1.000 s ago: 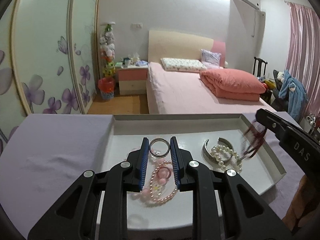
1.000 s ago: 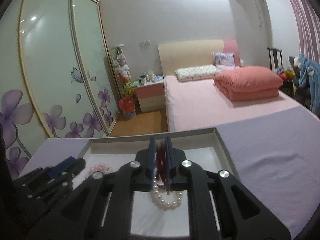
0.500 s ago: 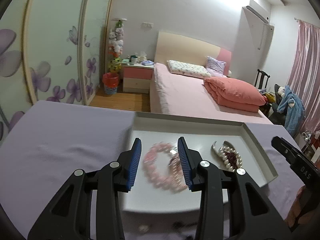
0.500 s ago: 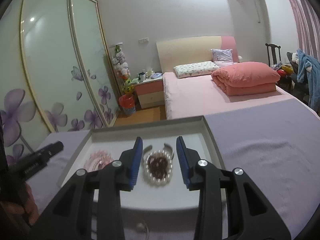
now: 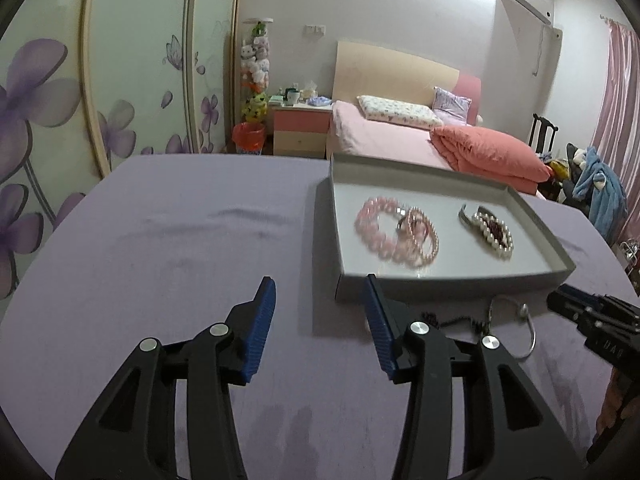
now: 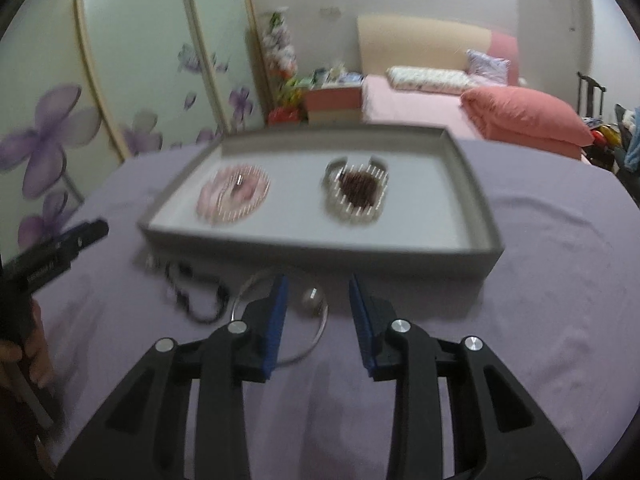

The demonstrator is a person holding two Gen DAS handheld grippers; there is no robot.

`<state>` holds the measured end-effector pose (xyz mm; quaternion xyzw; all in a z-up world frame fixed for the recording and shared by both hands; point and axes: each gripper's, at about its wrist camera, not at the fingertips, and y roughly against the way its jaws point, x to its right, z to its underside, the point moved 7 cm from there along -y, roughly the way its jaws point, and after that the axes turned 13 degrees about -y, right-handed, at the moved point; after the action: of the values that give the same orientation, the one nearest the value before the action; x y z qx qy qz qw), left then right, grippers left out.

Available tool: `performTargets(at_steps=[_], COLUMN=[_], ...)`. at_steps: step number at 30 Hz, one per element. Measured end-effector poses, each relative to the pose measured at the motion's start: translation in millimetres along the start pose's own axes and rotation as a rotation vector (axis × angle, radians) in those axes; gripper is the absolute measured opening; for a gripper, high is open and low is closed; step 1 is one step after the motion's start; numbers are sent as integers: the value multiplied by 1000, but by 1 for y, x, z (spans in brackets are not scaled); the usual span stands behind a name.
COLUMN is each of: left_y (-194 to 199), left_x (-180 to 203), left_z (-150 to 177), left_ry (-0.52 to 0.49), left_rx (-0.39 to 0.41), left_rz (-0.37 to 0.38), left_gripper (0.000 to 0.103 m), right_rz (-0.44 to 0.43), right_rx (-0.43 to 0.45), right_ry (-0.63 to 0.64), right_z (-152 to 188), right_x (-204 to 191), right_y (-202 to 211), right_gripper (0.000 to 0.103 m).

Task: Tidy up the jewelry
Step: 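Reach the left gripper to the pearl stud while right reaches the silver bangle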

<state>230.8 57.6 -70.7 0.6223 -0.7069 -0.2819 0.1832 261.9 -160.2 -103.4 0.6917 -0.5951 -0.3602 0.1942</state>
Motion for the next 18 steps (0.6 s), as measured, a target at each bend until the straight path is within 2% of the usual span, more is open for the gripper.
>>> performTargets(at_steps=[4, 5, 6, 8, 14, 18], left_y=[1, 1, 0, -1, -3, -5], left_x=[4, 3, 3, 3, 1, 0], left_z=[4, 5, 5, 6, 12, 13], left_ry=[-8, -9, -10, -12, -5, 2], left_rx=[-2, -1, 0, -1, -10, -19], left_rz=[0, -2, -4, -7, -4, 2], left_gripper=[48, 49, 50, 50, 50, 51], right_rz=[8, 1, -5, -2, 18, 50], right_rx=[-44, -57, -65, -72, -133, -135], right_ry=[8, 2, 0, 14, 72, 114], right_z=[18, 20, 21, 23, 31, 30], right_x=[-2, -3, -3, -8, -20, -29], right_y=[-6, -7, -7, -9, -24, -31], right_gripper=[33, 37, 41, 62, 71, 77])
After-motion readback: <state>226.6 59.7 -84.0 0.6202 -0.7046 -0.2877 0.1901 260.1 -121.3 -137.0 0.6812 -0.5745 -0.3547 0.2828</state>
